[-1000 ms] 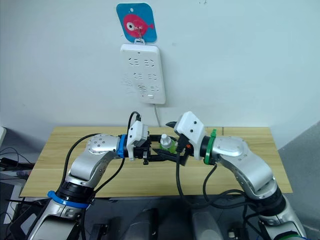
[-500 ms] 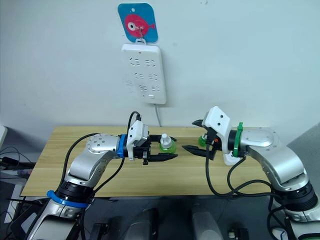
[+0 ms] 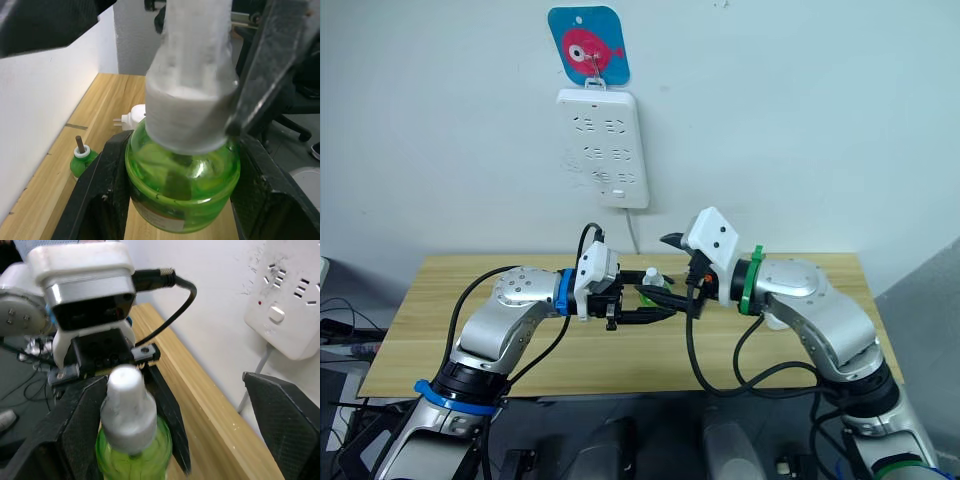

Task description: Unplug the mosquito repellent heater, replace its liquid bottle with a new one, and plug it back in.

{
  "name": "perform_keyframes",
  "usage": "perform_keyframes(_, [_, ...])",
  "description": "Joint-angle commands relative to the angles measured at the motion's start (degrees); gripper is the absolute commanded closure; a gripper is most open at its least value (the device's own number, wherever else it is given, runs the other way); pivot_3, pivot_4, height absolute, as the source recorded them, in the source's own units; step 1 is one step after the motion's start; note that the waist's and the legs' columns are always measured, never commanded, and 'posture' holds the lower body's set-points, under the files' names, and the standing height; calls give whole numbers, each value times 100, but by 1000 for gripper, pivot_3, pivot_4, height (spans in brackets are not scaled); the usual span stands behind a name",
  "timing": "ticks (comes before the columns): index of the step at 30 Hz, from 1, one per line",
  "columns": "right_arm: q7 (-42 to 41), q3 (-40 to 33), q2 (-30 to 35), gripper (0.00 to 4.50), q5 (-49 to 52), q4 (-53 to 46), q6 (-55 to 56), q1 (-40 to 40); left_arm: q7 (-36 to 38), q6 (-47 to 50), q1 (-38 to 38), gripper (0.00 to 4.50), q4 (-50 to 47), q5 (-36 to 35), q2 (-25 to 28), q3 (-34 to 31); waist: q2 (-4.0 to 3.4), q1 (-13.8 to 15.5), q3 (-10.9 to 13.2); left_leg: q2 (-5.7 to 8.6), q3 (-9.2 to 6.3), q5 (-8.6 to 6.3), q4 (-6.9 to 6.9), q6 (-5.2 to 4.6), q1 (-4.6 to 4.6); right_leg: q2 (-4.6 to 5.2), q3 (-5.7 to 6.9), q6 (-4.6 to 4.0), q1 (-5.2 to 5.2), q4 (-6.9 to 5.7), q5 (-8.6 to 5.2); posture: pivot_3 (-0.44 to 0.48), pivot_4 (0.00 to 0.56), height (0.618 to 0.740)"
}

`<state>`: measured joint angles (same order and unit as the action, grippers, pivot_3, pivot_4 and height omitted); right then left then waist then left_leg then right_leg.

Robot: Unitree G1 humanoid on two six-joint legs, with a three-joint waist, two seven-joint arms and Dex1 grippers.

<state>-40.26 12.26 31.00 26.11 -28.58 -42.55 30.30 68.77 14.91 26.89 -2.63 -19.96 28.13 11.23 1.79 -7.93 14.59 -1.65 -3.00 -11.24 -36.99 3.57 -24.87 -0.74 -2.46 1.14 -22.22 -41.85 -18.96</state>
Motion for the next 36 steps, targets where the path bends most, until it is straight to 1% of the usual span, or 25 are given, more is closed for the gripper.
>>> perform_keyframes(1, [-254, -555, 506, 0, 119, -119, -57, -144, 67, -57, 14, 2212, -285, -98, 5, 20, 1, 0, -1, -1, -1, 0, 0, 0, 0, 0, 0, 0, 0, 0, 0, -214, 169, 723])
perform_keyframes(4, [-582, -808, 922, 0, 480, -283, -249, -248, 70, -77, -4, 2212, -266, -93, 22, 27, 0, 0, -2, -2, -4, 0, 0, 0, 1, -1, -1, 0, 1, -1, 0, -214, 169, 723])
perform_keyframes(6, [-746, -914, 1079, 0, 707, -381, -377, -264, 89, -90, -12, 2212, -248, -88, 34, 16, 0, -3, -2, -2, 1, 0, 1, 0, 1, -2, 0, 0, 0, -1, 0, -220, 171, 723])
perform_keyframes(7, [-807, -979, 1076, 0, 977, -461, -540, -221, 102, -95, -11, 2212, -233, -82, 39, 15, 0, -20, -2, -3, 2, 0, 1, 0, 2, -2, 0, 0, 1, -1, 0, -221, 172, 723])
perform_keyframes(11, [-576, -1055, 744, 0, 1639, -630, -990, -10, 134, -118, 1, 2212, -192, -62, 50, 28, -4, -60, -4, -10, 0, 0, 3, -1, 6, -14, -3, 0, 0, -3, 0, -223, 173, 723])
perform_keyframes(14, [-219, -821, 313, 0, 1660, -577, -1105, 174, 168, -109, -16, 2212, -199, -61, 72, 46, -5, -55, -6, -11, -5, 0, 2, 0, 6, -15, -4, 0, 0, -5, 0, -223, 173, 723])
perform_keyframes(19, [-11, -557, -7, 0, 1518, -401, -1092, 311, 189, -109, -26, 2212, -206, -51, 84, 55, -6, -38, -7, -4, 2, 0, 2, 0, 4, -10, -4, 0, 0, -2, 0, -216, 173, 723])
perform_keyframes(21, [-26, -472, -42, 368, 1486, -347, -1062, 334, 177, -118, -26, 2212, -201, -42, 79, 52, -6, -32, -7, -4, 2, 0, 1, 0, 4, -7, -3, 0, 0, -2, 0, -210, 173, 723])
perform_keyframes(23, [-69, -436, -32, 940, 1524, -337, -1076, 357, 165, -128, -36, 2212, -201, -36, 82, 47, -6, -22, -7, -4, 1, 0, 1, 0, 4, -7, -3, 0, 1, -2, 0, -207, 172, 723])
perform_keyframes(28, [-131, -424, 8, 2764, 1594, -368, -1117, 409, 140, -134, -62, 2212, -209, -30, 84, 43, -6, -17, -8, -6, 0, 0, 1, 0, 4, -7, -3, 0, 0, -2, 0, -206, 173, 723])
perform_keyframes(32, [-99, -577, -34, 4256, 1774, -384, -1192, 459, 93, -257, -57, 2212, -89, 89, 79, 62, -6, -16, -8, -7, 0, 0, 1, 0, 4, -8, -3, 0, 0, -2, 0, -206, 173, 723])
perform_keyframes(33, [-95, -639, -47, 4363, 1839, -387, -1213, 479, 86, -305, -50, 2212, -32, 139, 88, 68, -6, -17, -8, -6, 0, 0, 1, 0, 4, -8, -3, 0, 0, -2, 0, -214, 175, 723])
perform_keyframes(36, [-132, -888, 18, 4360, 2034, -390, -1231, 584, 84, -412, -49, 2212, 149, 285, 124, 96, -6, -17, -8, -6, 0, 0, 1, 0, 4, -8, -3, 0, 0, -2, 0, -220, 178, 723])
